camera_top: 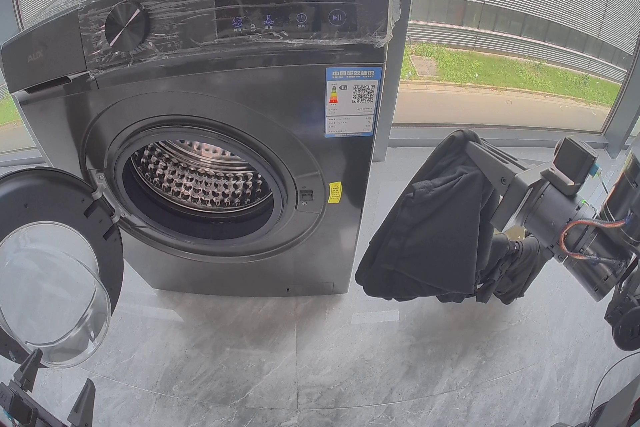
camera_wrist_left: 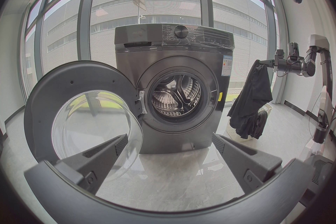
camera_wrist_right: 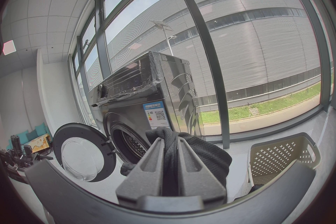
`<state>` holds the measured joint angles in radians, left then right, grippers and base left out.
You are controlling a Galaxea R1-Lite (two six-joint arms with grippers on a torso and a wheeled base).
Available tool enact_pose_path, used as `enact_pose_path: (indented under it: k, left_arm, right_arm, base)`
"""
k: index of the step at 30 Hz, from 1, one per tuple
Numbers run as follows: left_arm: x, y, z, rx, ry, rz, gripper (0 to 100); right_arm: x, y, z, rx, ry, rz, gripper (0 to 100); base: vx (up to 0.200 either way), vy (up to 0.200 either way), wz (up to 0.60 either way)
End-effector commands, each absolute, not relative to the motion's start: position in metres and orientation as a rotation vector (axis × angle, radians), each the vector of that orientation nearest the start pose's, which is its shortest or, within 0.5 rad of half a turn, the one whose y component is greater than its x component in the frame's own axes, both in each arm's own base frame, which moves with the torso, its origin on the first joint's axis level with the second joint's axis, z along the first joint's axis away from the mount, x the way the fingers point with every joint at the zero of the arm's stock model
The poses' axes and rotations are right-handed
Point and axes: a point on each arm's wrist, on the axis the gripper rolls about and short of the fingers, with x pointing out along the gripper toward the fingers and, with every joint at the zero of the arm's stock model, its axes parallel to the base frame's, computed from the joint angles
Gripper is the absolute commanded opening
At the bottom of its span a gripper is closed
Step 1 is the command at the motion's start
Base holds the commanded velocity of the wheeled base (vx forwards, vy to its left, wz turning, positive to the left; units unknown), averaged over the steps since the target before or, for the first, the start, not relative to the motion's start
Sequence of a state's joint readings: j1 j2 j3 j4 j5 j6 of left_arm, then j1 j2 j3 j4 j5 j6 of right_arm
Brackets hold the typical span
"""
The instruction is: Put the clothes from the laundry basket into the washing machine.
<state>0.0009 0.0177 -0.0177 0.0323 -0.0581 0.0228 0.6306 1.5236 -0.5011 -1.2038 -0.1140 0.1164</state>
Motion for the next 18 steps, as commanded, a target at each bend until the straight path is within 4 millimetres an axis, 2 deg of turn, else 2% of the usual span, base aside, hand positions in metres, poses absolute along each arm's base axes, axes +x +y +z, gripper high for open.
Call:
enact_pose_path:
  k: [1,4,13,18]
  left_arm:
    - [-0.0229,-0.0013,0.0722,0.022,0.032,-0.057,100]
    - [-0.0229,-0.0013,0.0722,0.022,0.032,-0.057,100]
    - [-0.0229,-0.0013,0.0722,0.022,0.032,-0.057,100]
    - [-0.0229,-0.0013,0.0722,0.021,0.032,-0.057,100]
  right_arm:
    - [0.1967,0.1404,0.2078,0.18,-0.139,0.525,0]
    - [0.1967,0.1404,0.208,0.18,-0.14,0.525,0]
    - [0.1968,0.1405,0.2072,0.179,-0.137,0.527,0]
    - [0.197,0.1406,0.2065,0.179,-0.134,0.527,0]
  base:
    - [-0.2,0.0,0.0]
    - [-0.2,0.0,0.0]
    - [0.0,0.0,0.0]
    - [0.0,0.2,0.0]
